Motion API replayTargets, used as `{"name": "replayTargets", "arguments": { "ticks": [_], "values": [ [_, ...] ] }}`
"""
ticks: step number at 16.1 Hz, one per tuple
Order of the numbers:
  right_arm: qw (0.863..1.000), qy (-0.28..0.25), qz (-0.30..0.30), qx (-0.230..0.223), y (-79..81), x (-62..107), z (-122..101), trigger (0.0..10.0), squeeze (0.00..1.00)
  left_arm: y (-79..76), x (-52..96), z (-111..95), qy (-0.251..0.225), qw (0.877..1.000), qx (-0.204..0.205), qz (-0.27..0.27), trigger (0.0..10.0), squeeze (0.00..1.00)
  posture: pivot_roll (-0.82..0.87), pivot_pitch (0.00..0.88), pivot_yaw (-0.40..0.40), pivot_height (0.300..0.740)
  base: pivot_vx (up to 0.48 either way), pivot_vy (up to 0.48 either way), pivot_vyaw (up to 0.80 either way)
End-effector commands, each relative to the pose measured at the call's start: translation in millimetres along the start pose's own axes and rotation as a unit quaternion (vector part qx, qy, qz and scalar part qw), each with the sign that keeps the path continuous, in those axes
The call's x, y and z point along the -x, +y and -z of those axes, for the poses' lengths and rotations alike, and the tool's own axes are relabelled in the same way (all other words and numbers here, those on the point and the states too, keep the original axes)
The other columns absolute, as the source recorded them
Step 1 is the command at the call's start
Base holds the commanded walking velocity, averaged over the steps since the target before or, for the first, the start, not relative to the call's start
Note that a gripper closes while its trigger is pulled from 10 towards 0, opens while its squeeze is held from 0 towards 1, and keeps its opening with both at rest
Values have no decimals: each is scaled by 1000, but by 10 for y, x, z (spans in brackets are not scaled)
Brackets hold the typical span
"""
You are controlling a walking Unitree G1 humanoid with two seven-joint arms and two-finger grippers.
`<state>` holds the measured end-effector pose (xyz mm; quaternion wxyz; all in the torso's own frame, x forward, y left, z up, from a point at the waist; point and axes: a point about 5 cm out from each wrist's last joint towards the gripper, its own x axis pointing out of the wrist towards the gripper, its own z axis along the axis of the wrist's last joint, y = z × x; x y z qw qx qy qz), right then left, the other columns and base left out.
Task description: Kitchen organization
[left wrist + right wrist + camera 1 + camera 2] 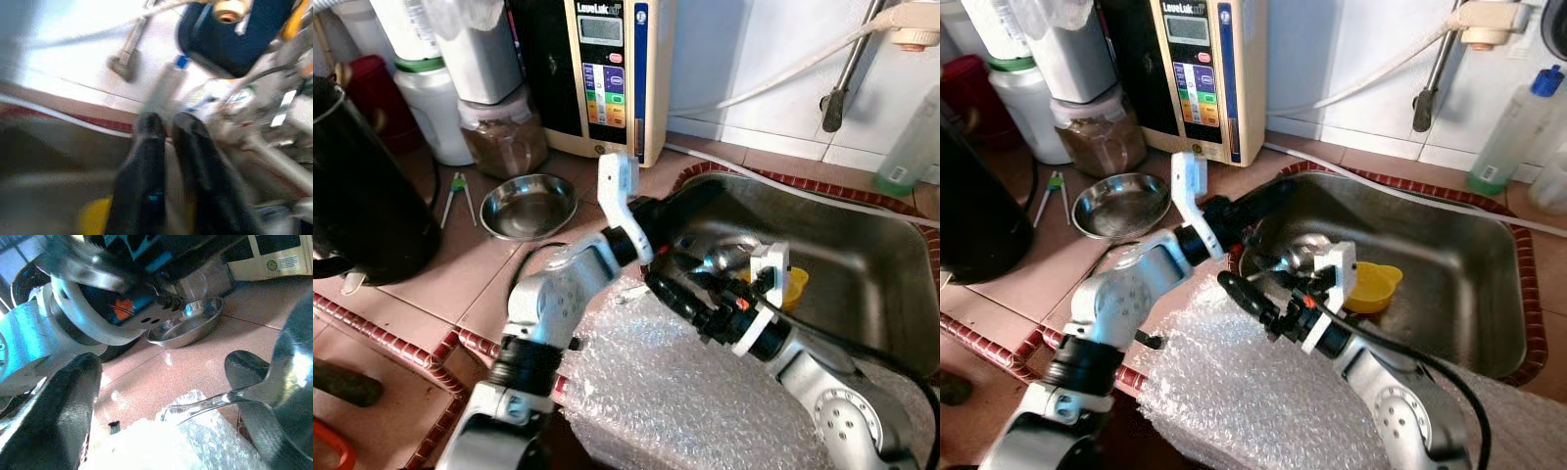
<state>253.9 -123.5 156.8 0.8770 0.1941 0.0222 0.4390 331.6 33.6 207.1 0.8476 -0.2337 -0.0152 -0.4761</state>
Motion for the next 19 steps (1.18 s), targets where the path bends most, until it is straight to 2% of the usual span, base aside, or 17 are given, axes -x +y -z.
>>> {"name": "replayTargets", "arguments": {
  "ticks": [1, 2, 3, 6, 7, 8, 9, 13, 17, 19],
  "values": [
    [999, 6, 8, 39, 51, -10, -33, 10000, 1000, 120, 70, 22, -6, 997, -66, -31, 10000, 1000, -58, 76, 57, 740, 0, 0, 0],
    [998, 10, 14, 55, 58, -12, -32, 10000, 1000, 194, 113, 11, -18, 993, -102, -54, 10000, 1000, -59, 75, 57, 740, 0, 0, 0],
    [997, 11, 19, 76, 93, -16, -50, 10000, 1000, 291, 182, -16, -31, 983, -158, -84, 10000, 1000, -63, 73, 58, 740, 0, 0, 0],
    [992, 12, 36, 123, 152, 0, -95, 10000, 1000, 414, 340, 34, -17, 965, -233, -121, 10000, 1000, -60, 68, 55, 740, 0, 0, 0],
    [991, 14, 39, 129, 160, 5, -98, 10000, 1000, 432, 368, 57, -11, 962, -240, -127, 10000, 1000, -60, 68, 55, 740, 0, 0, 0],
    [986, 19, 54, 153, 189, 33, -102, 10000, 1000, 511, 495, 212, 25, 955, -258, -147, 10000, 1000, -60, 68, 55, 740, 0, 0, 0],
    [985, 21, 54, 161, 238, 57, -94, 10000, 1000, 542, 575, 298, 38, 952, -265, -145, 10000, 1000, -57, 68, 53, 740, 0, 0, 0],
    [985, 51, 38, 159, 403, 177, -2, 10000, 1000, 569, 796, 520, 76, 949, -273, -135, 10000, 1000, -59, 63, 54, 740, 0, 0, 0],
    [985, 80, 33, 150, 489, 300, 95, 10000, 1000, 595, 942, 590, 86, 945, -279, -146, 10000, 1000, -64, 57, 56, 740, 0, 0, 0],
    [981, 82, 53, 167, 531, 343, 96, 10000, 1000, 614, 1003, 512, 66, 938, -300, -162, 10000, 1000, -63, 48, 54, 740, 0, 0, 0]
  ]
}}
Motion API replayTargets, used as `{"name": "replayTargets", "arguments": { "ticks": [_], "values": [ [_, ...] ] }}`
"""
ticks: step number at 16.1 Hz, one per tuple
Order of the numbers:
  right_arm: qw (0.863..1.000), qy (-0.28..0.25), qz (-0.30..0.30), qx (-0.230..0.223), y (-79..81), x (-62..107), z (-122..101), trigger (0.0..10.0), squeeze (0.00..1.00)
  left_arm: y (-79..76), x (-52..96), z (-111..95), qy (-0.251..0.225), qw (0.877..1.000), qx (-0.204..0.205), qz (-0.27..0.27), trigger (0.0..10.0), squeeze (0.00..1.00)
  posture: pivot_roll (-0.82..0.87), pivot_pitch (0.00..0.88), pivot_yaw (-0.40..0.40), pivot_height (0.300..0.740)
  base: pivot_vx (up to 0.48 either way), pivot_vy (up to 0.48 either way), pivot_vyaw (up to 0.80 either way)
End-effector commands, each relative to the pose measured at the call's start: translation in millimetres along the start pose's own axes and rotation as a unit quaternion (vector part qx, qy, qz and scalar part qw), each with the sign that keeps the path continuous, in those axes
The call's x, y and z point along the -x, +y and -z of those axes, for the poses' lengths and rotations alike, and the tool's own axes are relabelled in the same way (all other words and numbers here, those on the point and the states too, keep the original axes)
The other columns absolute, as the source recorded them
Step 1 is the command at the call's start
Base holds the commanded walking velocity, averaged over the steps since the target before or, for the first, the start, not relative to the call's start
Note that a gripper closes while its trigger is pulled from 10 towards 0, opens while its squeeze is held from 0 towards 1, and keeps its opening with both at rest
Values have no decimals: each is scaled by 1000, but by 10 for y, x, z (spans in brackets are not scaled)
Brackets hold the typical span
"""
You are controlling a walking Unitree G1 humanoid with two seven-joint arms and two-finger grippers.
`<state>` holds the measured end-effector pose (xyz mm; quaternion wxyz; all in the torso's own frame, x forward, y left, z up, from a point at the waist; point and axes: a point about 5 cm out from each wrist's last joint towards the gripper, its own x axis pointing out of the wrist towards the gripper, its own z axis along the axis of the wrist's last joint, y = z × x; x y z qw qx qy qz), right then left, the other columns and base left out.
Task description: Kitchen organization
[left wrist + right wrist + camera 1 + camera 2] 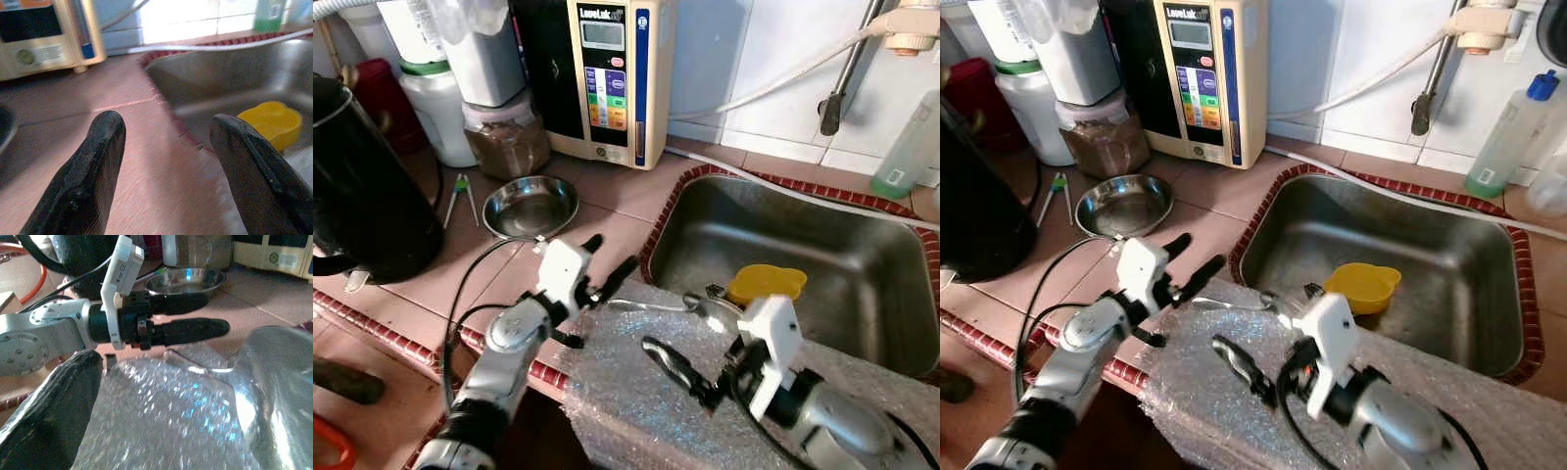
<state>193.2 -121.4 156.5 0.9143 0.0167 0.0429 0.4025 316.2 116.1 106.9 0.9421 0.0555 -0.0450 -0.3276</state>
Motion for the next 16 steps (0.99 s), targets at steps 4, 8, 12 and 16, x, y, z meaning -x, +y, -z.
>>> {"name": "replayTargets", "arguments": {
  "ticks": [4, 8, 12, 16],
  "values": [
    [1000, 8, 9, 23, 87, -19, -22, 10000, 1000, 67, 31, -161, -44, 997, -52, -25, 10000, 1000, -83, 44, 64, 740, 0, 0, 0],
    [999, 8, 22, 25, 147, 17, 18, 10000, 1000, 59, 136, -186, -50, 993, -85, -57, 10000, 1000, -66, 48, 60, 740, 0, 0, 0],
    [988, -40, 123, 90, 47, -171, -10, 10000, 1000, 58, 259, -177, -41, 988, -116, -88, 10000, 1000, -7, 59, 73, 740, 0, 0, 0],
    [968, -66, 227, 83, 84, -173, 90, 10000, 1000, 225, 539, -205, -10, 981, -151, -120, 10000, 1000, 17, 121, 131, 740, 0, 0, 0]
  ]
}}
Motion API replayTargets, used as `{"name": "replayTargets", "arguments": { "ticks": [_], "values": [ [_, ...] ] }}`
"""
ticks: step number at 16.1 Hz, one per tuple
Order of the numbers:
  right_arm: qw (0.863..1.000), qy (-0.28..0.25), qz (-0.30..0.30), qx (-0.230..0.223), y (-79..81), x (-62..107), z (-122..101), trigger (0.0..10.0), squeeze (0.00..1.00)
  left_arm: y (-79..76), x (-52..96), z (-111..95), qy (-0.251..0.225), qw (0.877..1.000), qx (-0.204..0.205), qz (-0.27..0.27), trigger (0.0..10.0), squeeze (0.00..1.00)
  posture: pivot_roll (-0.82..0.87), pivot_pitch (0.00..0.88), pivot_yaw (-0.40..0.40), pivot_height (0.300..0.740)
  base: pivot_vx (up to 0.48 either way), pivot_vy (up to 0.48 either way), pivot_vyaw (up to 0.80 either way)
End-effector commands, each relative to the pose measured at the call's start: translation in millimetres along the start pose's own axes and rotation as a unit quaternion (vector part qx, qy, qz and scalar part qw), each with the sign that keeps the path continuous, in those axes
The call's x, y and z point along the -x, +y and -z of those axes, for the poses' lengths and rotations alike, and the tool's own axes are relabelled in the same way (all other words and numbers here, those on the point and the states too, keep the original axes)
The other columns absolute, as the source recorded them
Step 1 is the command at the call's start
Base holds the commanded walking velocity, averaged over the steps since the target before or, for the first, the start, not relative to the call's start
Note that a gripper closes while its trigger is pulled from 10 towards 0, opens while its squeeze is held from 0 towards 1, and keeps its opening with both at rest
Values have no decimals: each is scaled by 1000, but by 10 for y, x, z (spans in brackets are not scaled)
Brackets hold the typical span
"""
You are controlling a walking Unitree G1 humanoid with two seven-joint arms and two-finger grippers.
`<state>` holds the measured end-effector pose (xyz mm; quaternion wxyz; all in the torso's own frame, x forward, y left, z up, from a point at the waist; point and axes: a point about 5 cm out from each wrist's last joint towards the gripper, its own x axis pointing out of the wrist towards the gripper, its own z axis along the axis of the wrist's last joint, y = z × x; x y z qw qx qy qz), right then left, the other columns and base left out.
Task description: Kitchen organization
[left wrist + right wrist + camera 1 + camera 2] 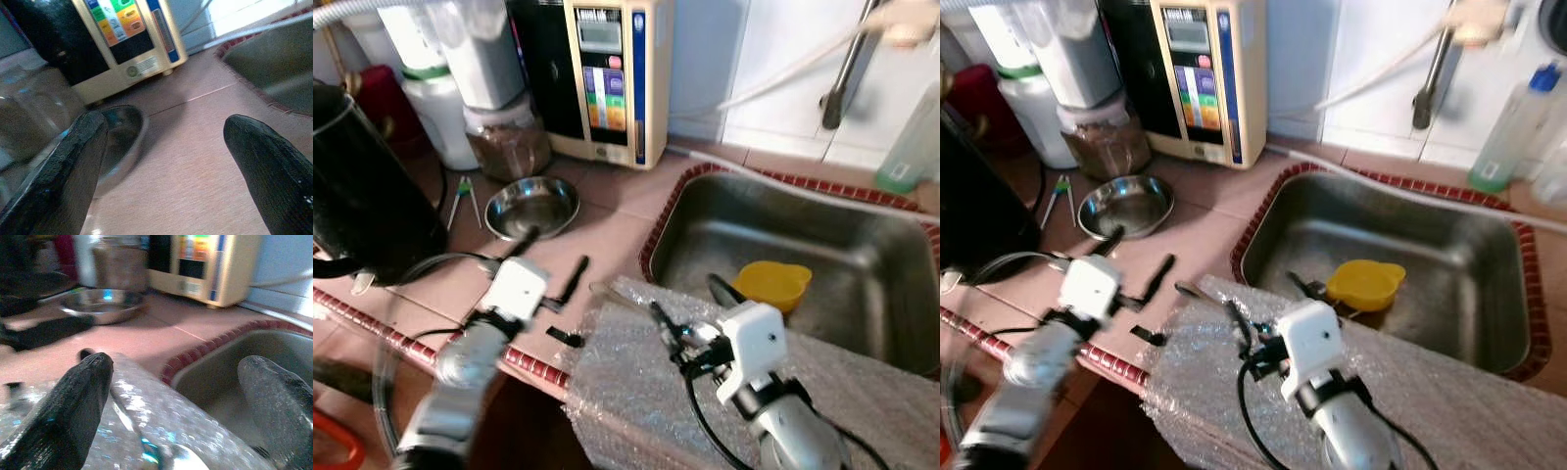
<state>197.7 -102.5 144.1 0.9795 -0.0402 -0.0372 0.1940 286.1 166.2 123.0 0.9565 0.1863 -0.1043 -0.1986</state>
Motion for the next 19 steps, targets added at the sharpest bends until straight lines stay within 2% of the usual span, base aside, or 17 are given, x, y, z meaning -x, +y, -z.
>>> {"name": "replayTargets", "arguments": {
  "ticks": [1, 4, 6, 7, 8, 9, 10, 11, 12, 13, 14, 15, 16, 17, 18, 19],
  "values": [
    [999, -23, 28, 13, -35, 3, -51, 10000, 1000, 53, -10, -74, -11, 1000, -20, 2, 10000, 1000, 23, 121, 137, 740, 0, 0, 0],
    [997, -46, 52, 44, -104, -52, -98, 10000, 1000, 76, -18, -68, -9, 1000, -18, -9, 10000, 1000, 21, 100, 136, 740, 0, 0, 0],
    [996, -55, 60, 44, -159, -91, -139, 10000, 1000, 3, -22, -57, -4, 1000, -9, 1, 10000, 1000, 17, 72, 116, 740, 0, 0, 0],
    [996, -46, 62, 37, -187, -115, -139, 10000, 1000, -41, -33, -54, 2, 1000, -4, 10, 10000, 1000, 18, 63, 102, 740, 0, 0, 0],
    [998, -31, 58, -16, -167, -135, -124, 10000, 1000, -62, -38, -30, 14, 1000, 13, 17, 10000, 1000, 20, 53, 94, 740, 0, 0, 0],
    [998, -30, 47, -36, -154, -132, -129, 10000, 1000, -117, -34, -5, 21, 999, 27, 34, 10000, 1000, 18, 23, 86, 740, 0, 0, 0],
    [997, -30, -2, -66, -65, -121, -123, 10000, 1000, -138, -10, 15, 20, 998, 34, 46, 10000, 894, 7, 5, 85, 740, 0, 0, 0],
    [997, -20, -15, -72, -70, -73, -70, 10000, 1000, -193, 5, 34, 23, 997, 46, 64, 10000, 463, 12, 0, 69, 740, 0, 0, 0],
    [996, -12, 4, -87, -129, -44, -34, 10000, 1000, -198, 9, 19, 20, 996, 52, 75, 10000, 0, 12, 0, 67, 740, 0, 0, 0],
    [993, -15, 14, -115, -171, -26, -61, 10000, 1000, -196, 13, -53, -1, 992, 66, 109, 10000, 0, 3, 0, 62, 740, 0, 0, 0],
    [993, -15, 13, -116, -176, -22, -66, 10000, 1000, -196, 12, -65, -4, 992, 66, 112, 10000, 0, 3, 0, 62, 740, 0, 0, 0],
    [993, -13, -2, -115, -162, -5, -74, 10000, 1000, -217, 8, -76, -2, 985, 94, 144, 10000, 0, -8, 0, 65, 740, 0, 0, 0],
    [989, -4, -57, -133, -99, 48, -102, 10000, 847, -278, -32, -141, -12, 969, 103, 225, 10000, 0, -13, 0, 69, 740, 0, 0, 0],
    [987, 11, -77, -143, -81, 93, -75, 10000, 765, -300, -68, -145, -7, 960, 118, 253, 10000, 0, -16, 0, 72, 740, 0, 0, 0],
    [985, 28, -91, -145, -53, 157, -28, 10000, 714, -320, -95, -148, -7, 956, 107, 273, 10000, 0, -34, 0, 83, 740, 0, 0, 0],
    [983, 38, -96, -149, -33, 208, -8, 10000, 612, -347, -108, -156, -6, 949, 112, 293, 10000, 0, -42, 0, 89, 740, 0, 0, 0]
  ]
}}
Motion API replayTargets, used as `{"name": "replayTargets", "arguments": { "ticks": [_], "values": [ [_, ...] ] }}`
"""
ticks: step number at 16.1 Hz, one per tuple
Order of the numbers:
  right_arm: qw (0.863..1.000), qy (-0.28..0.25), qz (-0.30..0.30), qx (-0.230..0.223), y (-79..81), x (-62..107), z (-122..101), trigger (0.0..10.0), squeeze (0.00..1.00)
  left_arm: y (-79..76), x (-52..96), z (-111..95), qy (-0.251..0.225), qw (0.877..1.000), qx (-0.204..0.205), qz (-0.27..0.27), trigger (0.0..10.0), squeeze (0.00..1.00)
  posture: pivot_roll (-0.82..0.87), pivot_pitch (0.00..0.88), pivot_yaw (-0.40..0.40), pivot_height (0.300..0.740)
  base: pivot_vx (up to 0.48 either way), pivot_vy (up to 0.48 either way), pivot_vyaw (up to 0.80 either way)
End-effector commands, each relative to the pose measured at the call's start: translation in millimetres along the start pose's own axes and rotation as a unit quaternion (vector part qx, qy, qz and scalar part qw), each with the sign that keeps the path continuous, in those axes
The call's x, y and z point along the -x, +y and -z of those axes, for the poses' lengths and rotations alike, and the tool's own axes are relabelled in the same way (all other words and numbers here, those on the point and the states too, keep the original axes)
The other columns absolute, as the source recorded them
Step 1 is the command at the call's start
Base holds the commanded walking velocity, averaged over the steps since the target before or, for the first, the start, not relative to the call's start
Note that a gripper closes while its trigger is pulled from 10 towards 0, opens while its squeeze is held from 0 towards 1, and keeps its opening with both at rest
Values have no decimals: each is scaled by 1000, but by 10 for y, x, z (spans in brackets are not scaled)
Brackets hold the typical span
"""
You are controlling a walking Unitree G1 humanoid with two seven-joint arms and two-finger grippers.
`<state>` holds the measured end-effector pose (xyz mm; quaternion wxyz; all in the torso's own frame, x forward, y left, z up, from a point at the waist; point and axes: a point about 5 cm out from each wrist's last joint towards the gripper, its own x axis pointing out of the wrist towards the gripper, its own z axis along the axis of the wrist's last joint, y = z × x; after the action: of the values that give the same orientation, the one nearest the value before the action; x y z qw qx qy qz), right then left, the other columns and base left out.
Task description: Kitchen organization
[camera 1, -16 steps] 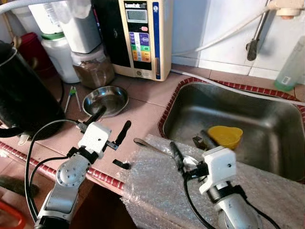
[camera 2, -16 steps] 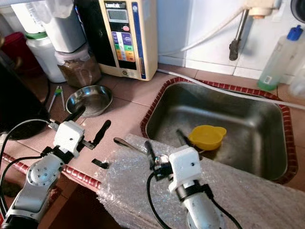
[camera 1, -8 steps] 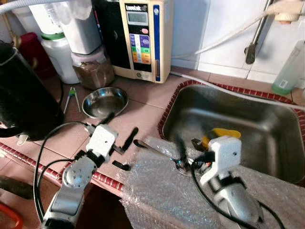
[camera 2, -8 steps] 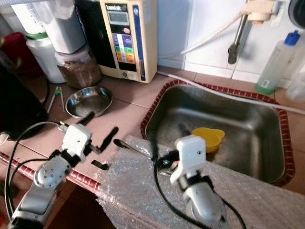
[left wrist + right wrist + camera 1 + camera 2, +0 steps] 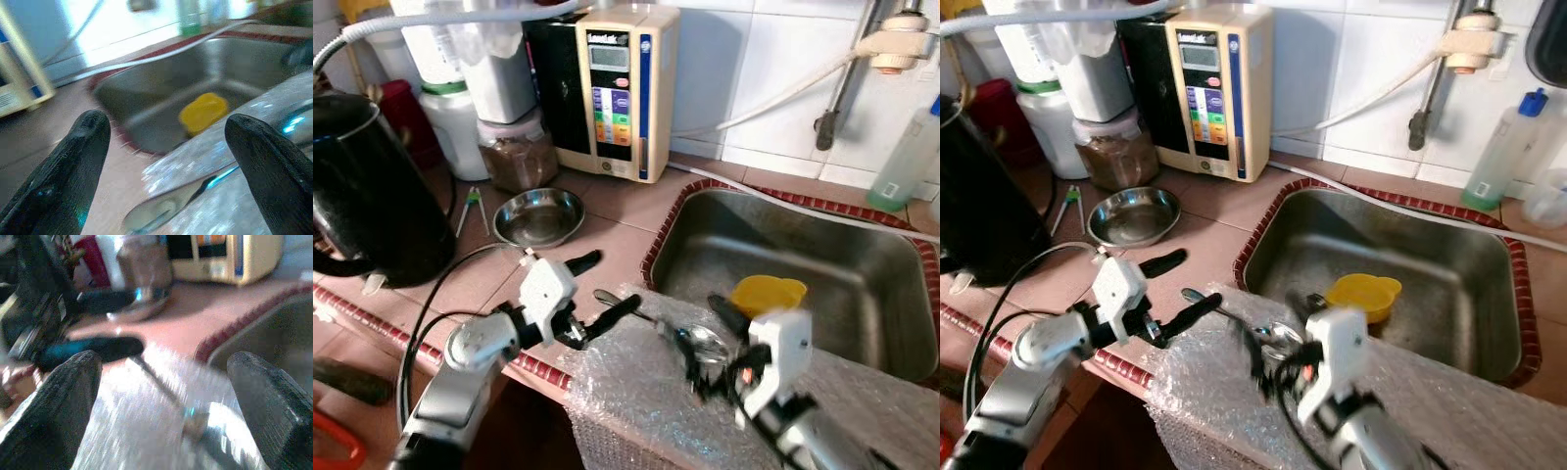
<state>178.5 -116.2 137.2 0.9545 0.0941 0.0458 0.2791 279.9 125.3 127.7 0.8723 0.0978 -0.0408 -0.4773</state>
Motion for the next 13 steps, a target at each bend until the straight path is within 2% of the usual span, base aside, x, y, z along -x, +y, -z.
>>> {"name": "replayTargets", "arguments": {
  "ticks": [1, 2, 3, 4, 6, 9, 11, 13],
  "values": [
    [1000, -8, -17, -4, 61, 53, -54, 10000, 396, -13, -17, 27, 14, 1000, 10, 25, 10000, 0, -51, 0, 97, 740, 0, 0, 0],
    [1000, -10, -13, -4, 63, 109, -53, 10000, 227, -19, -36, 23, 15, 999, 13, 32, 10000, 0, -59, 0, 104, 740, 0, 0, 0],
    [1000, -10, -12, -8, 62, 159, -55, 10000, 0, -22, -40, 18, 17, 999, 17, 42, 10000, 0, -67, 0, 110, 740, 0, 0, 0],
    [999, 24, -26, -26, 100, 310, 29, 10000, 0, -65, -65, 35, 27, 996, 30, 82, 10000, 0, -83, 0, 124, 740, 0, 0, 0],
    [999, 35, -20, -16, 99, 370, 57, 10000, 0, -73, -96, 40, 25, 995, 28, 88, 10000, 0, -95, 0, 131, 740, 0, 0, 0],
    [999, 29, -18, -10, 102, 349, 29, 10000, 0, -101, -163, 39, 25, 993, 24, 111, 10000, 0, -109, 0, 135, 740, 0, 0, 0],
    [998, 26, -49, -23, 187, 343, -3, 10000, 0, -141, -235, 6, 14, 991, 21, 129, 10000, 0, -118, 1, 137, 740, 0, 0, 0],
    [997, 31, -54, -37, 203, 373, 6, 10000, 0, -156, -265, -17, 11, 990, 23, 142, 10000, 0, -123, 4, 142, 740, 0, 0, 0]
  ]
}}
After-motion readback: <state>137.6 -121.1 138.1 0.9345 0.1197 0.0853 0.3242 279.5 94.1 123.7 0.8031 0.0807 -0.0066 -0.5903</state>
